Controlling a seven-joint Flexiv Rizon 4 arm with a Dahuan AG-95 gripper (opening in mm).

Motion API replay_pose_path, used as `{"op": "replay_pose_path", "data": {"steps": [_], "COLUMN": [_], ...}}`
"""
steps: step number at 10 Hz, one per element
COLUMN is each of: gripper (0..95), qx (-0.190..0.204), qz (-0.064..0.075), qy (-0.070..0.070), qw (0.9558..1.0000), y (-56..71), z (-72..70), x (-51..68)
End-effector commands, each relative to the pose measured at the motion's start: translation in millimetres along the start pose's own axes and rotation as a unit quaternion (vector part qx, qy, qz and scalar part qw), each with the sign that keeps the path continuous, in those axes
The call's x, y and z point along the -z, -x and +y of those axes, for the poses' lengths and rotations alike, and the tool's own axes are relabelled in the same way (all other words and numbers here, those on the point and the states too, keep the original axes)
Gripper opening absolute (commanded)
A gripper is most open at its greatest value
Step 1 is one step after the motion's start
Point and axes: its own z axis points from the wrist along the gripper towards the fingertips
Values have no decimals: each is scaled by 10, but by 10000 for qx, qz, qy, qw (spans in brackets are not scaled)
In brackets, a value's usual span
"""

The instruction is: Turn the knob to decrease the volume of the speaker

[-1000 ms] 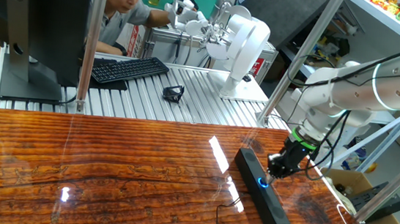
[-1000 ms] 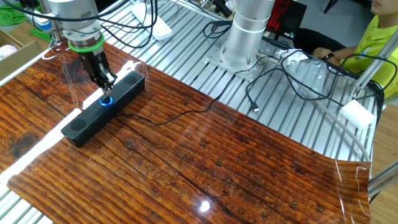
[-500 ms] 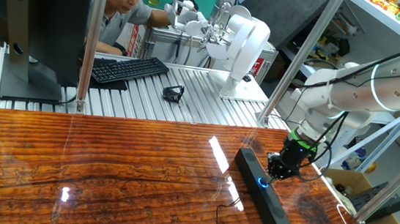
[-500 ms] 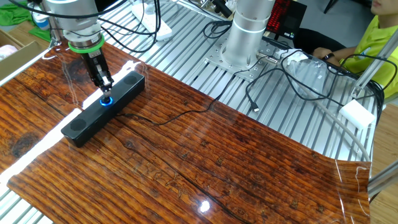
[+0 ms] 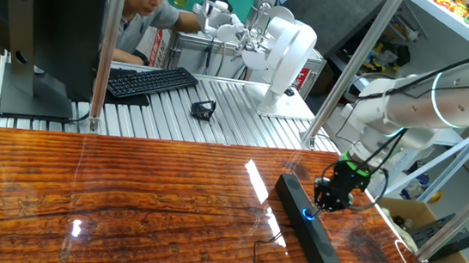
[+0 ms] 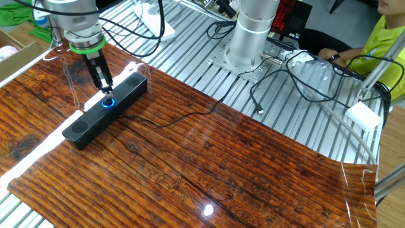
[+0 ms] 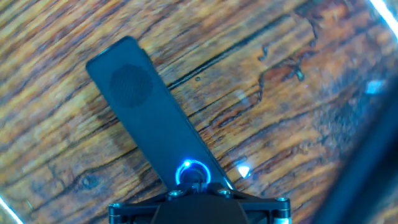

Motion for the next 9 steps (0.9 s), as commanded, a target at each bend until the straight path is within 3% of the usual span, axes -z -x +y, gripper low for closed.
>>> {"op": "replay_pose_path", "data": {"steps": [1,2,4,9], "gripper": [0,0,0,0], "qx": [-992,-1089,-1556,-2274], "qz": [-15,-40,-139,-195], "qy": [123,141,229,335], "qw": [9950,9939,9875,9730], "y": [-8,-8,-8,-8], "z": [-7,-7,-7,-7], "x": [1,1,1,1]}}
